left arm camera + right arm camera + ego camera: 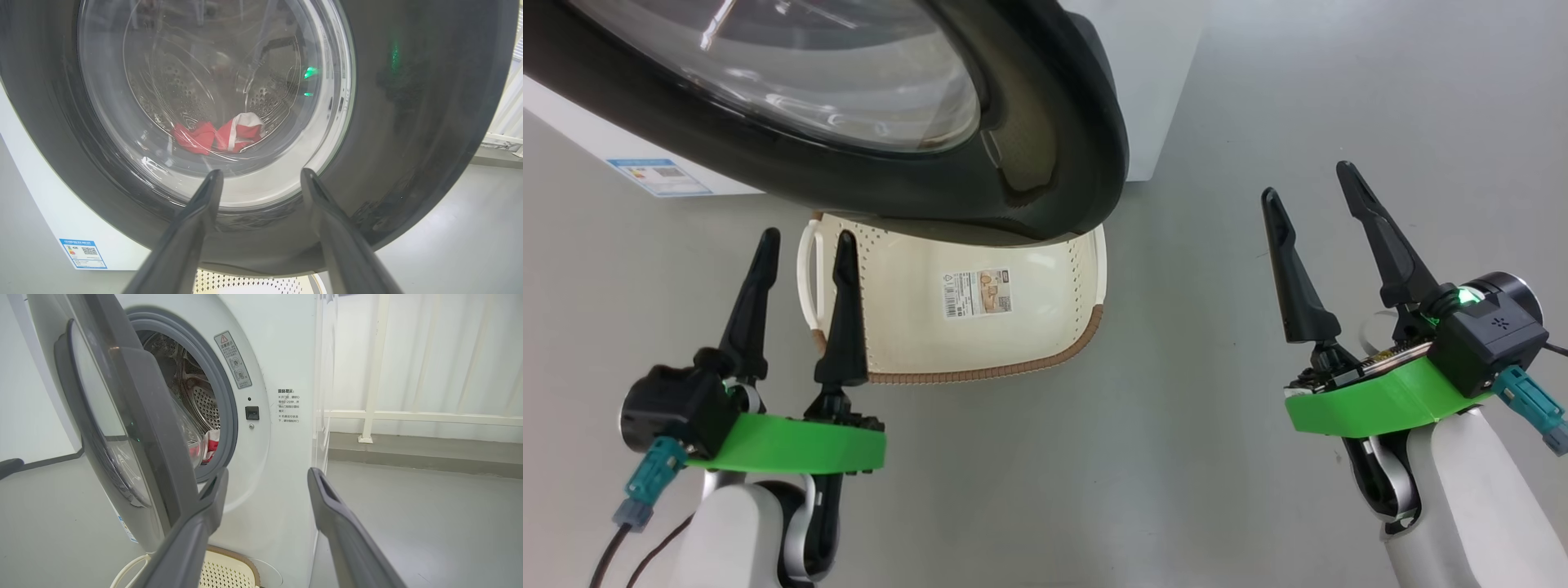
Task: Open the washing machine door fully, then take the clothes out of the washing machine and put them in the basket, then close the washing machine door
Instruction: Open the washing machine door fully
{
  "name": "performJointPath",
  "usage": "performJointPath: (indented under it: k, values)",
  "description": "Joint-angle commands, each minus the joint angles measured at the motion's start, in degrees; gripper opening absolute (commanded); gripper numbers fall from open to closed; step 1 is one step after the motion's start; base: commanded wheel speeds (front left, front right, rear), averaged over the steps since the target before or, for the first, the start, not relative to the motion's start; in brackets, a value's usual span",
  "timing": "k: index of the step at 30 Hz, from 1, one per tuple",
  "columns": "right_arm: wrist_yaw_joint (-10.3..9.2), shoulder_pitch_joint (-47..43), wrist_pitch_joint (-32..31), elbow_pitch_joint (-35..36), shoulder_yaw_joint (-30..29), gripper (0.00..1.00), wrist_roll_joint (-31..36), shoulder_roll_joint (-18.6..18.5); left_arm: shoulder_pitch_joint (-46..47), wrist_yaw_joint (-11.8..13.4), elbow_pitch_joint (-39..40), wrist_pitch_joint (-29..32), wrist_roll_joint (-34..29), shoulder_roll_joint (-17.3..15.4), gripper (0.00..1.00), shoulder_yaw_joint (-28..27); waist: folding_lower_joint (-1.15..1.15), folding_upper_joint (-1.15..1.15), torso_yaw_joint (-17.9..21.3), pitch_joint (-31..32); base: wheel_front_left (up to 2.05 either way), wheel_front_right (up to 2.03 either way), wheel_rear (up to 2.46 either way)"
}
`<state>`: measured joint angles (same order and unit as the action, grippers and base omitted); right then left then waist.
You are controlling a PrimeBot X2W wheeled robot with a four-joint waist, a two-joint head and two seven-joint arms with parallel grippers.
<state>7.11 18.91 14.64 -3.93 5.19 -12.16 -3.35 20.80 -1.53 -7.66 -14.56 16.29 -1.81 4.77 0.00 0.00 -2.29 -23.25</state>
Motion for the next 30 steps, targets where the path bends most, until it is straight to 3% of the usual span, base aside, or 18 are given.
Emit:
performJointPath:
  k: [1,2,3,4,10,19,30]
  values:
    - [0.37,-0.74,0.36,1.59,1.26,0.87,-0.67,0.46,-0.57,-0.3,1.09,-0.44,-0.16,-1.07,1.0,-1.55,0.0,0.0,-0.22,-0.05,0.0,0.0,0.0]
    - [0.37,-0.72,0.36,1.44,1.26,0.44,-0.84,0.46,-0.53,-0.35,1.0,-0.44,-0.19,-1.07,1.0,-1.54,0.0,0.0,-0.31,-0.05,0.0,0.0,0.0]
    - [0.37,-0.65,0.36,1.26,1.29,0.09,-1.16,0.46,-0.54,-0.37,0.96,-0.44,-0.19,-1.07,1.0,-1.5,0.0,0.0,-0.41,0.0,0.0,0.0,0.0]
    - [0.37,-0.59,0.36,0.87,1.36,0.0,-1.69,0.46,-0.58,-0.36,0.94,-0.44,-0.16,-1.07,1.0,-1.43,0.0,0.0,-0.5,0.07,0.0,0.0,0.0]
    - [0.37,1.83,0.36,-0.86,1.24,0.0,-8.77,0.46,-0.78,-0.24,0.71,-0.44,0.07,-1.07,1.0,-0.94,0.0,0.0,-0.99,0.5,0.0,0.0,0.0]
    - [0.37,8.79,0.27,-3.83,4.72,0.0,-31.09,0.46,-0.53,-0.42,0.61,-0.44,0.1,-1.07,1.0,0.03,0.0,0.0,-2.01,0.42,0.0,0.0,0.0]
    - [0.37,17.39,-12.31,-6.47,6.9,0.0,-59.09,-0.84,-0.13,-0.31,0.84,-0.44,0.17,-1.07,1.0,0.15,0.0,0.0,-2.96,-0.76,0.0,0.0,0.0]
